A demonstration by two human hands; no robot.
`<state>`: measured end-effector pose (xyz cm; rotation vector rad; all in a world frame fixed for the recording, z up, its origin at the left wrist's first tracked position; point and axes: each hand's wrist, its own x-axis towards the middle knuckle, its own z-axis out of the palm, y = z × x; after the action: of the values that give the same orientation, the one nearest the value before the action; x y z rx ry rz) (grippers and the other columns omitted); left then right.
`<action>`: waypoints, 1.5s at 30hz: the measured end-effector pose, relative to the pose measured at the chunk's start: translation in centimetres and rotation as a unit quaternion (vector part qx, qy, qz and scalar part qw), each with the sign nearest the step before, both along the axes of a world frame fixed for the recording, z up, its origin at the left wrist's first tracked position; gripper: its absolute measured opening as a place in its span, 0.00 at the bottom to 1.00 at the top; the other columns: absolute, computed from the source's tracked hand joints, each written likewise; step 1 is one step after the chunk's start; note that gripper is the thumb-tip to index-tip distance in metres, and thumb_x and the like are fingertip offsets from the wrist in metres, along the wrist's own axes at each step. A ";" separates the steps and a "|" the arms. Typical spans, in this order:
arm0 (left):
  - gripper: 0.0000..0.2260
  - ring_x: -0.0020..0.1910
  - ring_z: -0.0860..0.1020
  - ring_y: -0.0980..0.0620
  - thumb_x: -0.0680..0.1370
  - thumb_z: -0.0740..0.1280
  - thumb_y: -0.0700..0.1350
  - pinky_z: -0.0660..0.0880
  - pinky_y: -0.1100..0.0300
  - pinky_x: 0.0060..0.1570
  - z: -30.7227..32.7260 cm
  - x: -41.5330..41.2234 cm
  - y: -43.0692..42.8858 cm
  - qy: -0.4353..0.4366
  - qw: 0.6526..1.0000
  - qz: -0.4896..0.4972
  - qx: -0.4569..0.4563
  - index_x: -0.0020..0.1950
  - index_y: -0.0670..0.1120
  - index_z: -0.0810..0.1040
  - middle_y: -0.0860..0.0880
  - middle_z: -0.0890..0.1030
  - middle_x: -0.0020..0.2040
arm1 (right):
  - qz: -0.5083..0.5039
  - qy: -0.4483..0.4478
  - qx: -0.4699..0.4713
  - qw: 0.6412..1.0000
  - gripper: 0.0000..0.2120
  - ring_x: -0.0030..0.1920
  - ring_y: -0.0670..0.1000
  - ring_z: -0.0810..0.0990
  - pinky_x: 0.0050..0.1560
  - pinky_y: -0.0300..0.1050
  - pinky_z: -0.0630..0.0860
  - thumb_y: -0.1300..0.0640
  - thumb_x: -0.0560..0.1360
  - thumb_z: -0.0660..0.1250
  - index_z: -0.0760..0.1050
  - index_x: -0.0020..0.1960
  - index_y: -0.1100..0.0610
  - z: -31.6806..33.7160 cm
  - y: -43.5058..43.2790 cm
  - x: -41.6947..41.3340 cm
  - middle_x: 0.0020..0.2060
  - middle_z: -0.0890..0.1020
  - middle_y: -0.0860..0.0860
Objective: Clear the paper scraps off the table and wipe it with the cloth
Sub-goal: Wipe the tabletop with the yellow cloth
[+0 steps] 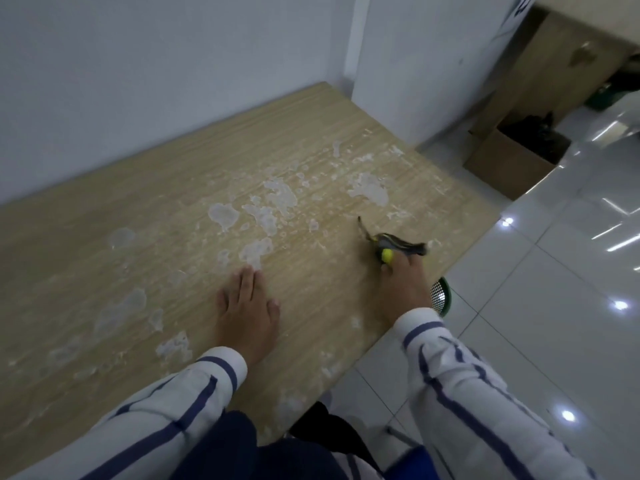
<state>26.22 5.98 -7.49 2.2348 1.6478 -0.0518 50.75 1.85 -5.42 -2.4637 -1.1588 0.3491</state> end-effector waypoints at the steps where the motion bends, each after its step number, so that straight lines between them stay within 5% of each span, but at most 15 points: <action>1: 0.27 0.76 0.41 0.46 0.81 0.46 0.54 0.42 0.46 0.73 0.0 0.1 0.1 -0.002 1.000 -0.002 -0.001 0.77 0.44 0.45 0.45 0.43 0.78 | 0.051 0.009 0.009 0.999 0.15 0.55 0.62 0.75 0.52 0.53 0.73 0.55 0.77 0.58 0.70 0.62 0.56 0.2 0.4 -1.9 0.60 0.71 0.59; 5: 0.26 0.76 0.43 0.45 0.81 0.48 0.53 0.46 0.45 0.74 0.2 0.0 0.7 0.003 1.000 -0.012 0.005 0.77 0.44 0.50 0.46 0.46 0.78 | 0.272 -0.065 0.006 0.960 0.19 0.47 0.63 0.78 0.43 0.53 0.74 0.49 0.74 0.59 0.73 0.61 0.56 -1.6 -1.5 -9.2 0.52 0.77 0.59; 11: 0.27 0.76 0.39 0.45 0.81 0.47 0.53 0.43 0.46 0.74 1.5 0.9 1.6 -0.013 1.000 0.008 -0.004 0.77 0.44 0.44 0.45 0.42 0.78 | 0.044 -0.023 -0.036 0.998 0.16 0.56 0.61 0.73 0.53 0.51 0.71 0.50 0.77 0.58 0.70 0.63 0.53 -0.4 1.7 0.6 0.57 0.73 0.58; 16: 0.26 0.76 0.40 0.47 0.82 0.49 0.53 0.42 0.47 0.73 2.7 5.6 2.7 -0.076 0.997 -0.021 0.009 0.77 0.46 0.47 0.46 0.43 0.78 | 0.196 0.059 0.067 0.976 0.22 0.66 0.58 0.68 0.64 0.53 0.67 0.51 0.79 0.57 0.64 0.71 0.57 0.9 5.1 -1.1 0.68 0.69 0.57; 21: 0.26 0.76 0.46 0.48 0.81 0.51 0.54 0.49 0.48 0.73 2.6 11.9 4.3 -0.121 0.992 -0.044 0.009 0.77 0.49 0.49 0.48 0.48 0.78 | 0.082 0.023 -0.041 0.996 0.16 0.70 0.60 0.61 0.69 0.57 0.59 0.54 0.77 0.57 0.70 0.64 0.51 -1.0 5.1 2.4 0.73 0.61 0.55; 25: 0.25 0.71 0.62 0.43 0.79 0.58 0.52 0.62 0.46 0.68 2.1 16.5 5.6 -0.113 0.992 0.048 -0.002 0.74 0.48 0.57 0.45 0.63 0.73 | 0.177 0.039 -0.029 0.983 0.09 0.54 0.60 0.73 0.59 0.53 0.70 0.58 0.75 0.58 0.75 0.52 0.57 -0.4 6.9 4.7 0.57 0.74 0.58; 29: 0.19 0.61 0.71 0.42 0.77 0.63 0.42 0.72 0.48 0.57 2.6 18.5 7.2 -0.200 0.975 0.092 -0.013 0.68 0.47 0.66 0.43 0.72 0.65 | 0.219 0.082 0.019 0.972 0.07 0.41 0.59 0.73 0.43 0.48 0.73 0.64 0.75 0.59 0.76 0.45 0.63 0.3 8.9 7.4 0.47 0.74 0.60; 32: 0.23 0.61 0.69 0.38 0.74 0.63 0.41 0.70 0.44 0.58 3.4 19.6 7.8 -0.105 0.983 0.132 0.074 0.69 0.47 0.65 0.41 0.70 0.65 | 0.264 0.066 0.011 0.962 0.10 0.45 0.59 0.74 0.48 0.50 0.74 0.59 0.75 0.60 0.77 0.53 0.58 -0.1 9.3 9.0 0.49 0.75 0.59; 34: 0.23 0.67 0.65 0.37 0.75 0.62 0.46 0.63 0.39 0.64 3.4 20.7 7.4 -0.057 0.989 0.075 0.117 0.70 0.47 0.66 0.41 0.66 0.70 | 0.269 0.064 -0.002 0.961 0.15 0.52 0.59 0.73 0.55 0.52 0.70 0.55 0.74 0.57 0.74 0.59 0.55 -0.1 9.1 9.9 0.54 0.75 0.57; 38: 0.34 0.75 0.52 0.41 0.76 0.49 0.67 0.47 0.40 0.70 0.2 21.5 5.7 0.046 0.997 -0.028 0.050 0.76 0.49 0.58 0.44 0.54 0.77 | 0.208 0.053 -0.023 0.976 0.20 0.61 0.59 0.70 0.63 0.53 0.62 0.53 0.73 0.53 0.73 0.61 0.54 -0.7 8.2 13.2 0.62 0.73 0.55; 45: 0.25 0.70 0.67 0.39 0.77 0.51 0.55 0.60 0.36 0.65 -1.0 27.6 6.4 0.028 0.996 -0.065 0.056 0.70 0.44 0.70 0.42 0.68 0.71 | 0.141 0.004 -0.027 0.990 0.15 0.65 0.56 0.66 0.68 0.52 0.56 0.58 0.76 0.58 0.73 0.61 0.54 -1.6 8.0 20.2 0.64 0.72 0.53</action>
<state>53.87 12.40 -8.54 2.4446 1.5660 -0.0582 70.93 9.81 -6.99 -2.3397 -1.5173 0.4762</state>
